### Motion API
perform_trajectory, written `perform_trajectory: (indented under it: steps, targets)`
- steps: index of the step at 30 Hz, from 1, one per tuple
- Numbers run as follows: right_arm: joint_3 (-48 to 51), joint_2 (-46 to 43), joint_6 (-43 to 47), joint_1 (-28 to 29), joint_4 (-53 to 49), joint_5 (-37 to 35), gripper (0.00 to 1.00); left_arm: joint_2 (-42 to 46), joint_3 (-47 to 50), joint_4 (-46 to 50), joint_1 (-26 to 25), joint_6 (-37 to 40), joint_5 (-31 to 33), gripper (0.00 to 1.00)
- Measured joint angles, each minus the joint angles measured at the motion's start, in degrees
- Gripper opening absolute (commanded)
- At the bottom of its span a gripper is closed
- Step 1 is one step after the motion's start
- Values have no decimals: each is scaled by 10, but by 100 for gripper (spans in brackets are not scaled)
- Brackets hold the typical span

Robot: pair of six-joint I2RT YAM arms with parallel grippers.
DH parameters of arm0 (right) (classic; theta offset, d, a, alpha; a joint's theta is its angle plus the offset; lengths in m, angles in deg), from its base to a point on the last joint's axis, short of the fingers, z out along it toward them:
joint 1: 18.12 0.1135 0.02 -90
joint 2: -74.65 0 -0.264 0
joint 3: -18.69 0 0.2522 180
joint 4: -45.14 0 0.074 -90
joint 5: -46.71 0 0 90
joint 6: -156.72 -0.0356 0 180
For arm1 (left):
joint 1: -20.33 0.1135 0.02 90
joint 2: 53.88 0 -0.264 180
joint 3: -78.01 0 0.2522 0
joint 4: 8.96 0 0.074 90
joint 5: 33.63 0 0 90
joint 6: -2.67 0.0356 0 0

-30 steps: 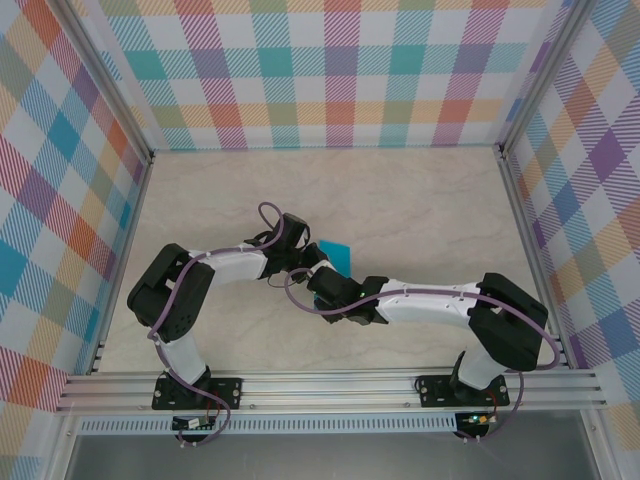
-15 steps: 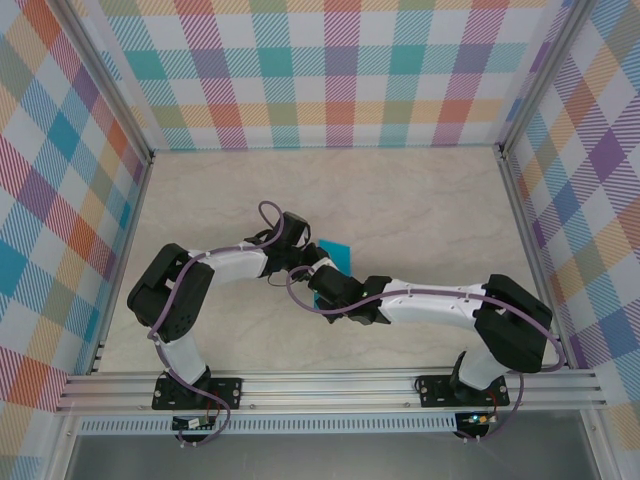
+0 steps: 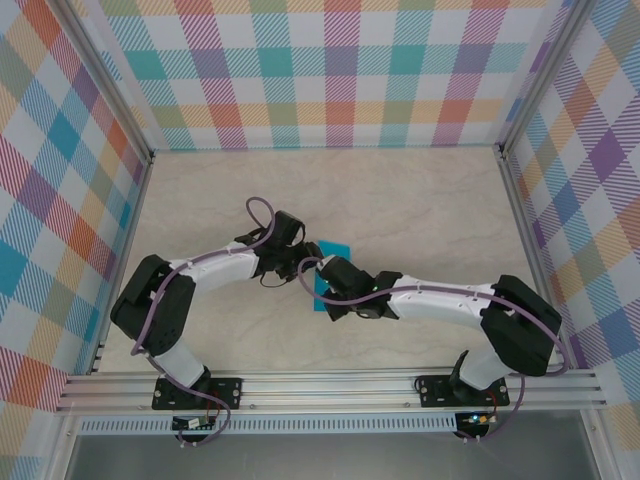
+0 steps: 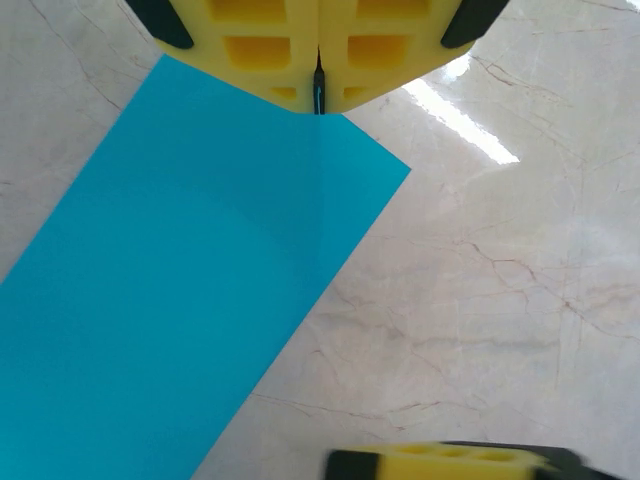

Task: Fold a paper plane with a square sheet of paper (pick it up from the middle)
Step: Fold the triangle a second time at the center of the table.

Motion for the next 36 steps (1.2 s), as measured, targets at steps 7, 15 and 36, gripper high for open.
perform_trajectory:
  steps: [7,15,36]
  targets:
    - [21,-10,0,-89,30,142,3,32,19,33,0,-4,40,55]
    - [24,14,5,-180,43,289,1,59,34,39,0,-2,41,47]
    - [-38,106,75,-276,-30,382,4,89,72,23,-17,1,34,43]
